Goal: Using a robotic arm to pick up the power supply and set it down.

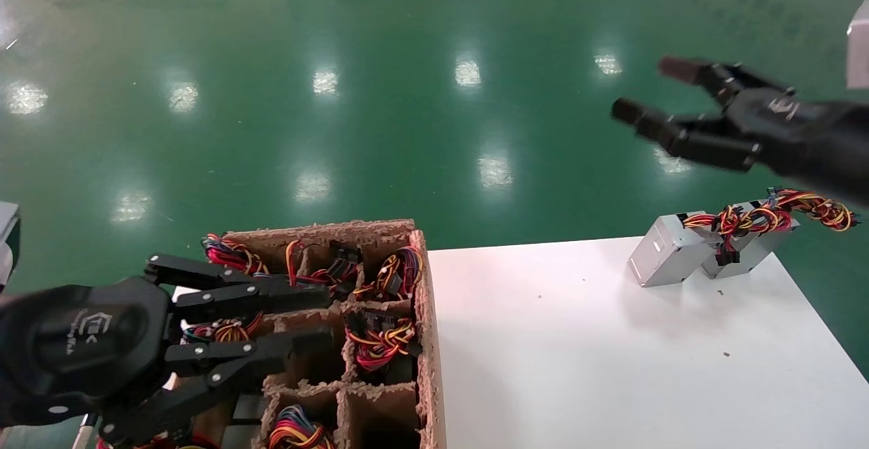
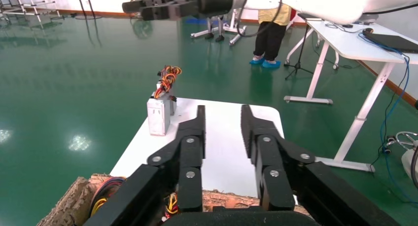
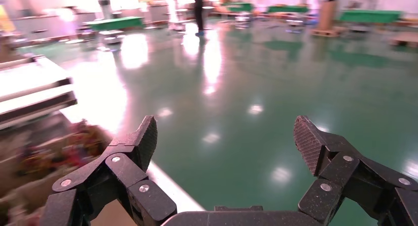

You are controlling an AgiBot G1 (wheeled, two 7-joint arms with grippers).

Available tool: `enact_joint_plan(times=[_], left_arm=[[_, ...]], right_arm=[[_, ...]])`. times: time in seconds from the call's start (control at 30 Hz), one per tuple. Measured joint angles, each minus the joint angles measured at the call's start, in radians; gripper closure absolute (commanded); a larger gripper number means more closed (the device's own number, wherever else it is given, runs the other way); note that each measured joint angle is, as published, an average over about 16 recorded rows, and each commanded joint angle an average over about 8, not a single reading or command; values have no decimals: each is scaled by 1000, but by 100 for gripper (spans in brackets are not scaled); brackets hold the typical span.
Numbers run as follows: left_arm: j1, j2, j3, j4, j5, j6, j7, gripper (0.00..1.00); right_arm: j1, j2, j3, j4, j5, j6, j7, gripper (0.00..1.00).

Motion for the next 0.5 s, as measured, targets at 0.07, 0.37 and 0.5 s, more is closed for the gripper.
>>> enact_joint_plan(times=[0.07,0.37,0.5], left_arm=[[0,0,0,0,0,0,0,0],[0,0,0,0,0,0,0,0],[0,0,0,0,0,0,0,0]], right_arm=[[-33,7,10,62,7,-19,14,0],[-180,38,54,339,39,-106,79,0],[-241,51,72,455,52,-142,105,0]])
